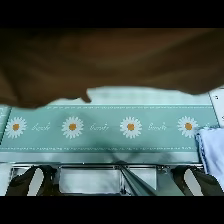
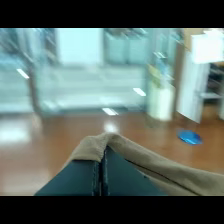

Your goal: Fold the shirts.

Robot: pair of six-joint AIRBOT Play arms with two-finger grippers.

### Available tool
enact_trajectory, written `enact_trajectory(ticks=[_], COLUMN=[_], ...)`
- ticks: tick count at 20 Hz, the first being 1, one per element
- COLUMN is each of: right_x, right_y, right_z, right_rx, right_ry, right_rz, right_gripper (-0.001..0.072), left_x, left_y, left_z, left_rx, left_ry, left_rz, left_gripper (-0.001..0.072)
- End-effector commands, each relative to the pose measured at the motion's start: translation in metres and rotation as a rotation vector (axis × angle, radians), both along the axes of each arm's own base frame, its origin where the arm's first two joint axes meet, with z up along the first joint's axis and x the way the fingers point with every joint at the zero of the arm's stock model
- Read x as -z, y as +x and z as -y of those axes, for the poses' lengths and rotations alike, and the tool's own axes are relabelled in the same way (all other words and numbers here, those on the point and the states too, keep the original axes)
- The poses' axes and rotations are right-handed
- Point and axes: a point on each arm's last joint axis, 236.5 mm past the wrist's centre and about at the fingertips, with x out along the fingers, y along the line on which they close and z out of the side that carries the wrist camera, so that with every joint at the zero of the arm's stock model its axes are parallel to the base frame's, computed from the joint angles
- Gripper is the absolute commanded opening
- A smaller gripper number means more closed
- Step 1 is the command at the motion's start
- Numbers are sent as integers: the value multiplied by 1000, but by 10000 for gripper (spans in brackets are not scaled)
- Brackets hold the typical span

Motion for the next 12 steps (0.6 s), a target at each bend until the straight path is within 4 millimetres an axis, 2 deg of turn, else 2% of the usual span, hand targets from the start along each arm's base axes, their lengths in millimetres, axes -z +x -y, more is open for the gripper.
enact_trajectory(ticks=[1,3,5,8,10,12], right_x=[5,16,37,86,128,185], right_y=[-59,-76,-78,-51,-27,-3], right_z=[9,14,16,23,26,24], right_rx=[138,184,196,177,144,85], right_ry=[-33,-30,-14,30,66,99], right_rz=[11,-21,-98,-279,-408,-565], right_gripper=[21,21,21,21,21,21], left_x=[-12,0,29,90,147,215], left_y=[-81,-97,-84,-37,1,40], left_z=[-37,-56,-59,-59,-56,-51], left_rx=[-219,-263,-248,-230,-202,-167], left_ry=[34,-33,-57,-91,-110,-133], left_rz=[94,58,-68,-283,-456,-642], left_gripper=[21,20,20,20,20,21])
